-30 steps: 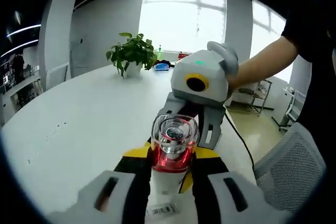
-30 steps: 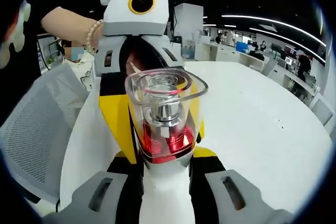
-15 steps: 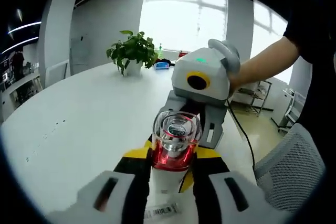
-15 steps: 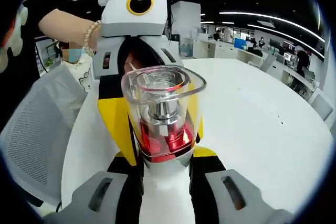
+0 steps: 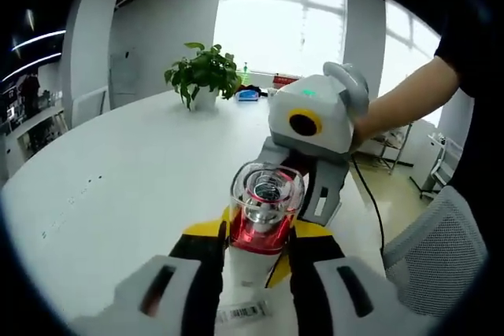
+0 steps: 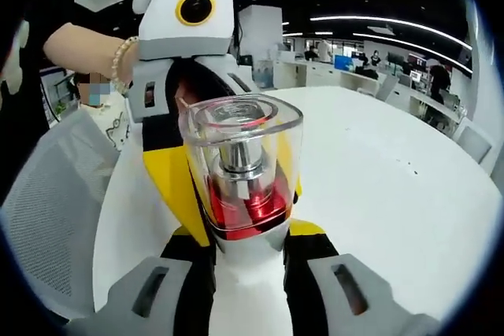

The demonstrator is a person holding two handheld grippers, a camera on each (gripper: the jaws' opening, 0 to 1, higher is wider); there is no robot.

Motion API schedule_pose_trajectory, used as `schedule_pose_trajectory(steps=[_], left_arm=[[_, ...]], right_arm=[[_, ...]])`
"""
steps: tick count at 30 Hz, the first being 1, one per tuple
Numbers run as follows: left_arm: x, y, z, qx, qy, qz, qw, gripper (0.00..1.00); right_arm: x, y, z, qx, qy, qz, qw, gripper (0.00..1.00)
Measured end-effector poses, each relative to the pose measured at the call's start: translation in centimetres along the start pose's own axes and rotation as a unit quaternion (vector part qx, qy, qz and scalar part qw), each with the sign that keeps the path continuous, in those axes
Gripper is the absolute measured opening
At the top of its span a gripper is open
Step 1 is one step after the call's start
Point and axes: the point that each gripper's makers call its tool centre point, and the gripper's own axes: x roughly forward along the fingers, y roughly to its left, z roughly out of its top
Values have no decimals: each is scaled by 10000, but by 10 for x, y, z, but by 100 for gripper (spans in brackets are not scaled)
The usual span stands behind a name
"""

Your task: Arrange the skincare products in the storage area until every visible bottle or jar stands upright without overlapping.

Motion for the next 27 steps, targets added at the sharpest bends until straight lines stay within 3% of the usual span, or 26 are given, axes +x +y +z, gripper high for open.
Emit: schedule_pose_trajectory(steps=[2, 5, 9, 18, 27], left_arm=[[-1, 0, 0, -6, 21, 45, 10000, 27], [-2, 3, -1, -61, 42, 140, 9999, 29], [-6, 1, -2, -68, 54, 173, 9998, 30], [-18, -5, -10, -180, 117, 322, 9993, 40], [-41, -11, -22, -513, -5, 606, 9968, 50]], right_arm=[[0, 1, -1, 29, 9, -51, 10000, 33], [0, 3, -13, -47, 289, -166, 9994, 33], [-3, 8, -16, 114, 288, -245, 9992, 45], [-13, 13, -12, 446, 187, -464, 9978, 55], [-18, 26, -9, 611, 71, -640, 9961, 67]])
